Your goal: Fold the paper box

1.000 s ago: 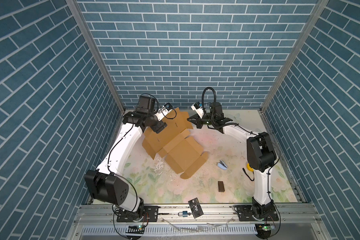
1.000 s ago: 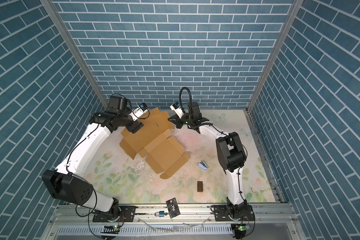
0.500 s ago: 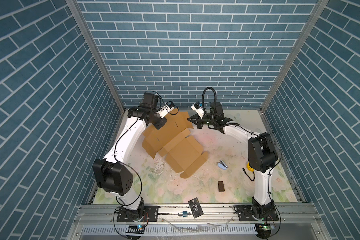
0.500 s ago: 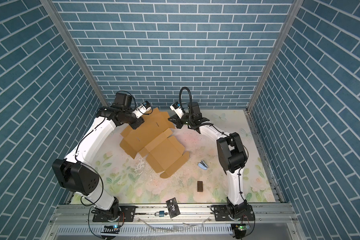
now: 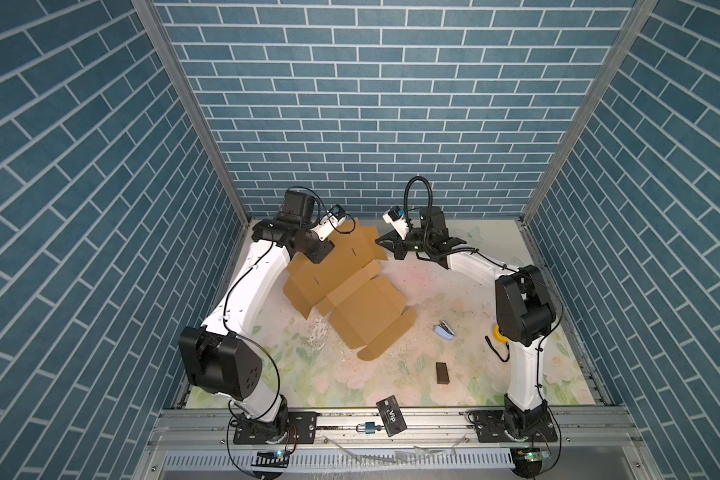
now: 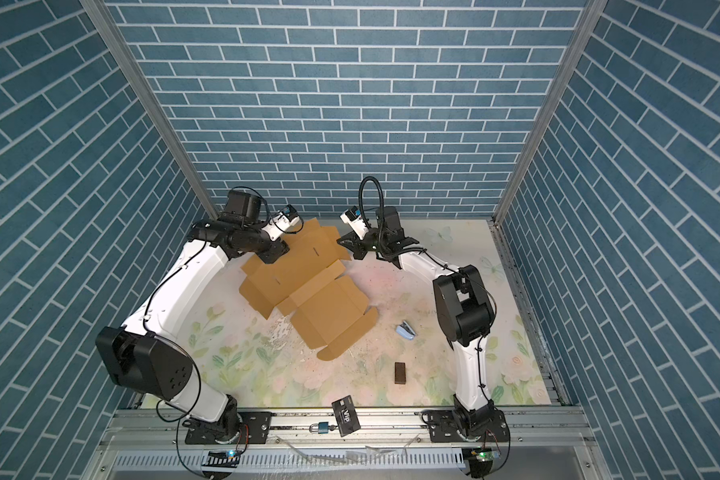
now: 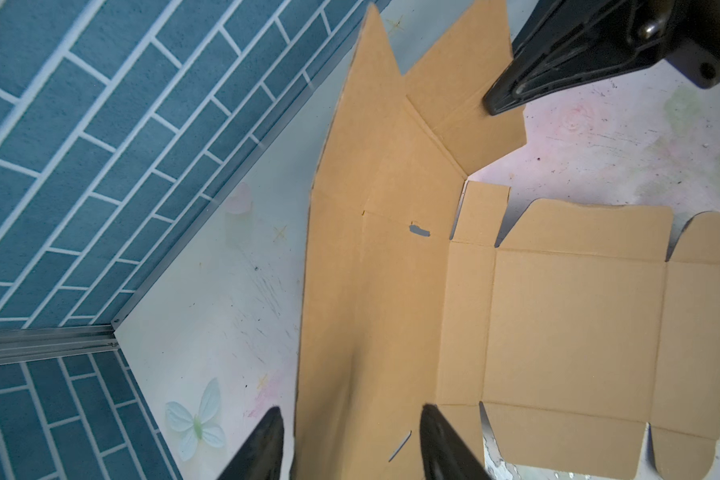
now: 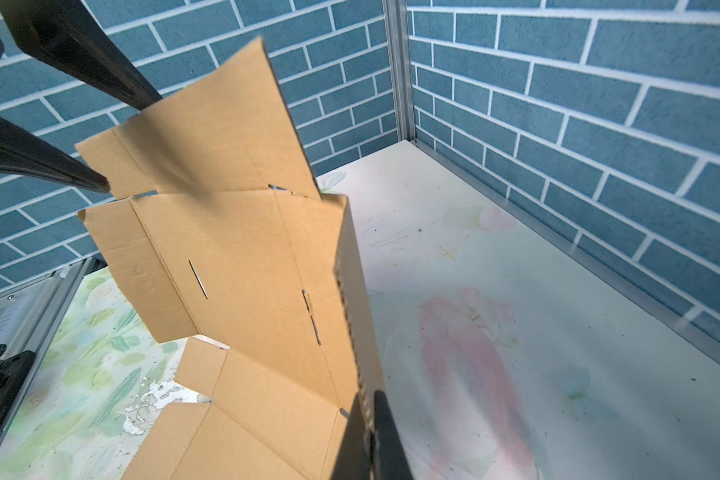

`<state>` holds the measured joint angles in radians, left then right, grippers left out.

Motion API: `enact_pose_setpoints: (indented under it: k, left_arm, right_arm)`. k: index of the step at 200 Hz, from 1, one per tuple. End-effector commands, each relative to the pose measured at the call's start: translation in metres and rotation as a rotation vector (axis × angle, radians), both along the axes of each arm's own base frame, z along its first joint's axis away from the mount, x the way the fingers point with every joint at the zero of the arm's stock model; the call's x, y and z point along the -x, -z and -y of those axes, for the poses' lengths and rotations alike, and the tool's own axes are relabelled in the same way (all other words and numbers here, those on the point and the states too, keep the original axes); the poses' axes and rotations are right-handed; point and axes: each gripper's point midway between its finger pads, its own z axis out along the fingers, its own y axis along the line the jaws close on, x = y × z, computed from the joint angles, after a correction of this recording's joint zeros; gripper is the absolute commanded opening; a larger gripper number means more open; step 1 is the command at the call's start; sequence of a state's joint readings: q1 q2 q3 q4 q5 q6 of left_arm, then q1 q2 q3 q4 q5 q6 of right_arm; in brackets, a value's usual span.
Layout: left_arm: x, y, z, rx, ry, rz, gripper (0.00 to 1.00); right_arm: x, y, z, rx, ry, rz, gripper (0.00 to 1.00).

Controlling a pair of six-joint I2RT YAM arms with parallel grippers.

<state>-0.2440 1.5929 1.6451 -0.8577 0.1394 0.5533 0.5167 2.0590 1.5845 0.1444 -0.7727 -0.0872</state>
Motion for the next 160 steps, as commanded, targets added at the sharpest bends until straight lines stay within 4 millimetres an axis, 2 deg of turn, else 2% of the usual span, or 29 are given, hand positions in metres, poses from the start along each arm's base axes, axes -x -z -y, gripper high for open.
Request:
enact_pose_setpoints:
  k: [1, 15, 33, 63, 86, 113, 118, 133, 160]
  left_arm:
    - [-0.005, 0.007, 0.004, 0.002, 0.001, -0.027, 0.55]
    - [-0.007, 0.012, 0.004, -0.003, 0.0, -0.03, 0.54]
    - [-0.008, 0.015, 0.004, -0.005, -0.002, -0.033, 0.48]
    - [-0.006, 0.011, 0.005, 0.012, -0.01, -0.033, 0.26]
    - [-0.002, 0.006, 0.003, 0.029, -0.038, -0.035, 0.19]
    - [0.006, 0.004, 0.003, 0.058, -0.055, -0.031, 0.0]
    - [0.007, 0.004, 0.003, 0.063, -0.059, -0.029, 0.0]
    - [0.011, 0.007, 0.001, 0.07, -0.078, -0.034, 0.0]
    - [0.02, 0.006, -0.004, 0.077, -0.108, -0.018, 0.0]
  right_arm:
    - [0.011, -0.033, 0.001, -0.037, -0.042, 0.091, 0.0]
    - [0.01, -0.032, 0.001, -0.031, -0.038, 0.098, 0.0]
    - [0.011, -0.033, 0.001, -0.037, -0.036, 0.087, 0.0]
    - [0.01, -0.027, 0.001, -0.03, -0.036, 0.091, 0.0]
    - [0.005, -0.023, 0.003, -0.019, 0.0, 0.069, 0.0]
    - [0.004, -0.022, 0.004, -0.024, 0.012, 0.069, 0.0]
    - [0.002, -0.021, 0.004, -0.021, 0.022, 0.064, 0.0]
    - [-0.005, -0.021, 0.008, -0.015, 0.086, 0.026, 0.17]
    - [-0.002, -0.026, 0.023, 0.005, 0.18, -0.017, 0.36]
